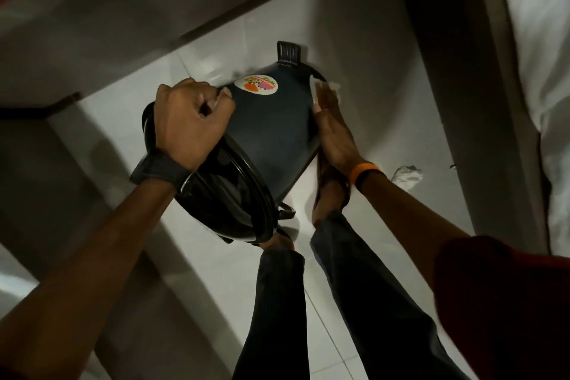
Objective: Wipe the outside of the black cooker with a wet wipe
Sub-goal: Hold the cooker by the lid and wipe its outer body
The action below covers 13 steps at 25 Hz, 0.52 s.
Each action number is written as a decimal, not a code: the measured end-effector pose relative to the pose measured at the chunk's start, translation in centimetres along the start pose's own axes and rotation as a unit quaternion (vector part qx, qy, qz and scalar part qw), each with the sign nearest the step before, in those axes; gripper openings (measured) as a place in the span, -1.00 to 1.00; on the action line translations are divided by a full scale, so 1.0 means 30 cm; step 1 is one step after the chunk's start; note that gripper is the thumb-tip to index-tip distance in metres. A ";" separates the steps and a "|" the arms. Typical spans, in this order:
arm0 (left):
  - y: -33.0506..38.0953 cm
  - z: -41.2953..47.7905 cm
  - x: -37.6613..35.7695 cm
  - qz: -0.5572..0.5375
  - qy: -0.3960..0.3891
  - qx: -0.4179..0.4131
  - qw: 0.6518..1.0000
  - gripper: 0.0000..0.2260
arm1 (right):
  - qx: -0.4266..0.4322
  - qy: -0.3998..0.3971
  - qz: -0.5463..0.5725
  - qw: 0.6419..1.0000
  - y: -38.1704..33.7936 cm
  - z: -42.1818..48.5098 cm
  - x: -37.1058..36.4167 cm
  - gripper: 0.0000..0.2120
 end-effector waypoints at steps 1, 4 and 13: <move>-0.019 0.011 -0.002 -0.017 0.001 0.019 1.000 -0.61 | 0.049 -0.016 -0.017 0.999 -0.040 -0.032 -0.029 -0.49; -0.062 0.054 -0.001 -0.056 0.011 0.060 0.997 -0.62 | 0.360 -0.110 -0.058 0.925 -0.244 -0.286 -0.208 -0.49; -0.064 0.087 -0.040 -0.077 -0.009 0.049 0.996 -0.58 | 0.016 0.036 -0.023 0.999 -0.072 0.156 0.048 -0.50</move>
Point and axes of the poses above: each hand's wrist, its own z-axis towards the middle knuckle, its own x-axis out of the back of the hand, y = z × x, the point moved 9 cm from there along z, towards the middle knuckle, and after that the axes turned 5 degrees about y, right-handed, at the moved point
